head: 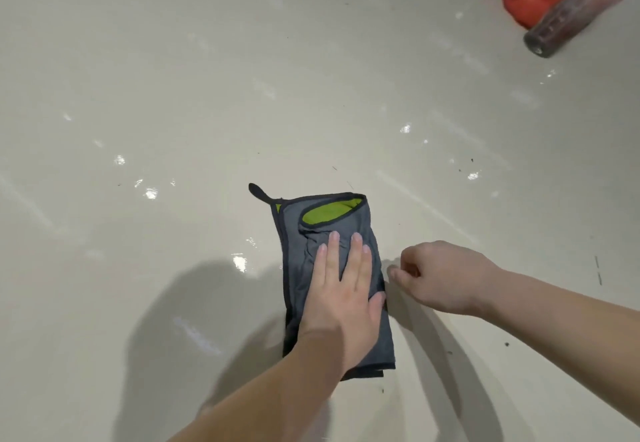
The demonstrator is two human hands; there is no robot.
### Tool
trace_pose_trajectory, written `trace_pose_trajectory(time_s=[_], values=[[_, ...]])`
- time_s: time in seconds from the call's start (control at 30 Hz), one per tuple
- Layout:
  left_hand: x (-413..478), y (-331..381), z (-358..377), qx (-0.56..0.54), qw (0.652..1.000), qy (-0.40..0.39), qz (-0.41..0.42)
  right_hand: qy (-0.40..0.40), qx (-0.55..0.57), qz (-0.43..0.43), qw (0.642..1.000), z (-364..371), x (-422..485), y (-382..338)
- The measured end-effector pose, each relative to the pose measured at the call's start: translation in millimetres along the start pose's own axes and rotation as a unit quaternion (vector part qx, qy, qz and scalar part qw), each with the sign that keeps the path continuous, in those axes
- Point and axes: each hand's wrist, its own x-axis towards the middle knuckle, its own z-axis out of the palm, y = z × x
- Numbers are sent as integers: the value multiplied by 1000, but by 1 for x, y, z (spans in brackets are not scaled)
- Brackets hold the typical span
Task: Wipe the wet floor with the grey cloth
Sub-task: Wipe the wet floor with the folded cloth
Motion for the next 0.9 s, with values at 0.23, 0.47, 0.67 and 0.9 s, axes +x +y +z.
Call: trace_pose_trajectory(time_s=[0.23,0.47,0.67,0.9], values=[[-25,100,29,-61,962,-18,264,-54,-28,-5,998,54,-88,84],[6,118,1,32,925,-58,374,-39,-37,-44,998,99,-128,148],[-16,79,-52,91,956,-124,251,133,65,-155,977,147,-74,119],[-42,92,-100,153,942,-224,199,203,102,-40,973,201,-46,74]])
